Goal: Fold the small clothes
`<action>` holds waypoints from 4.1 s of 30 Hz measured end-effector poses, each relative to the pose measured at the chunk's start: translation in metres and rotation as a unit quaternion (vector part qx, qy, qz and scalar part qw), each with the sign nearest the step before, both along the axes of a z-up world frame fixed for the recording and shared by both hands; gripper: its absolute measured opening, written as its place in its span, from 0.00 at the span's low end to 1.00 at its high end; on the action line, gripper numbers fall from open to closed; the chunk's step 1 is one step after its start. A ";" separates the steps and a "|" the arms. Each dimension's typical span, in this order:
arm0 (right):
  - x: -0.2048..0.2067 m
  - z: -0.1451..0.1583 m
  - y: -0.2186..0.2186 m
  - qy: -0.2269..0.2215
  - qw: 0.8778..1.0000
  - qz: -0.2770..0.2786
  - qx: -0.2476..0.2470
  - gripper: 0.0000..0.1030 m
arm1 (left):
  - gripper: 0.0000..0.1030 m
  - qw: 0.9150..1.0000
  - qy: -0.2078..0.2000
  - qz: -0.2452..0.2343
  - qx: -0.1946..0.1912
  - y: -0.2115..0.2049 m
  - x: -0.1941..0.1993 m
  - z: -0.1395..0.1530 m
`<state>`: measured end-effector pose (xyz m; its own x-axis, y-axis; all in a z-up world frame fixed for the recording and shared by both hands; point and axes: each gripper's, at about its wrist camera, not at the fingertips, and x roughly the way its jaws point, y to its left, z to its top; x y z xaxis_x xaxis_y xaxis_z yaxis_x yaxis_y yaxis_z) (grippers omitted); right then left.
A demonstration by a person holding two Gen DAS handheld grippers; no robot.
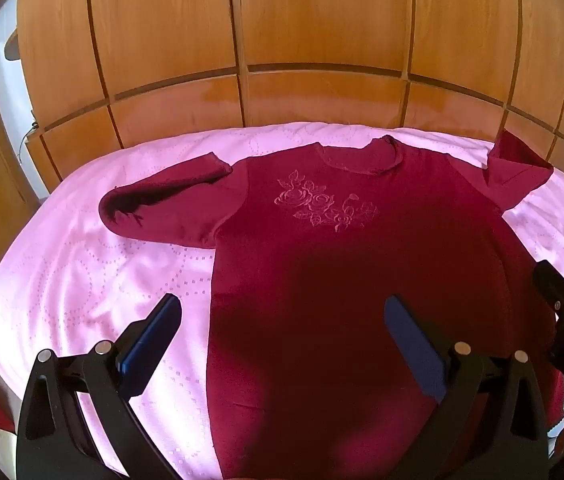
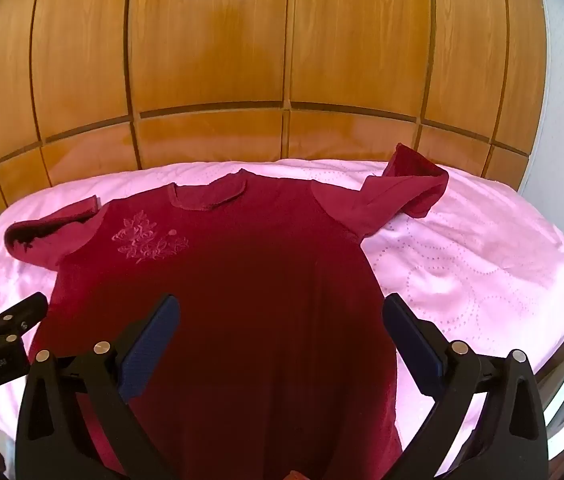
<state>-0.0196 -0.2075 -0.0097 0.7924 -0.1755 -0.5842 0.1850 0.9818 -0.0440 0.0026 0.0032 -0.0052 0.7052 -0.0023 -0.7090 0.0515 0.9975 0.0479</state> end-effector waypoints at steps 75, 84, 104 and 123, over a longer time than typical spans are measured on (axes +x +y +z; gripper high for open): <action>0.143 -0.023 0.096 0.063 0.960 0.241 0.127 0.95 | 0.98 0.981 0.057 0.176 -0.054 0.157 0.113 -0.101; 0.248 -0.040 0.178 0.118 0.935 0.303 0.137 0.66 | 0.98 0.982 0.036 0.178 -0.049 0.165 0.121 -0.115; 0.339 -0.087 0.248 0.182 0.923 0.302 0.152 0.05 | 0.98 0.982 0.005 0.169 -0.083 0.168 0.113 -0.120; 0.244 0.013 0.079 0.016 0.962 0.208 0.177 0.05 | 0.98 0.974 -0.018 0.161 -0.156 0.183 0.091 -0.092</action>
<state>0.2243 -0.1290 0.0029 0.7323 0.3671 -0.5736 -0.2235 0.9252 0.3068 0.0935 0.1865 -0.0973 0.7294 0.0112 -0.6840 -0.2621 0.9281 -0.2644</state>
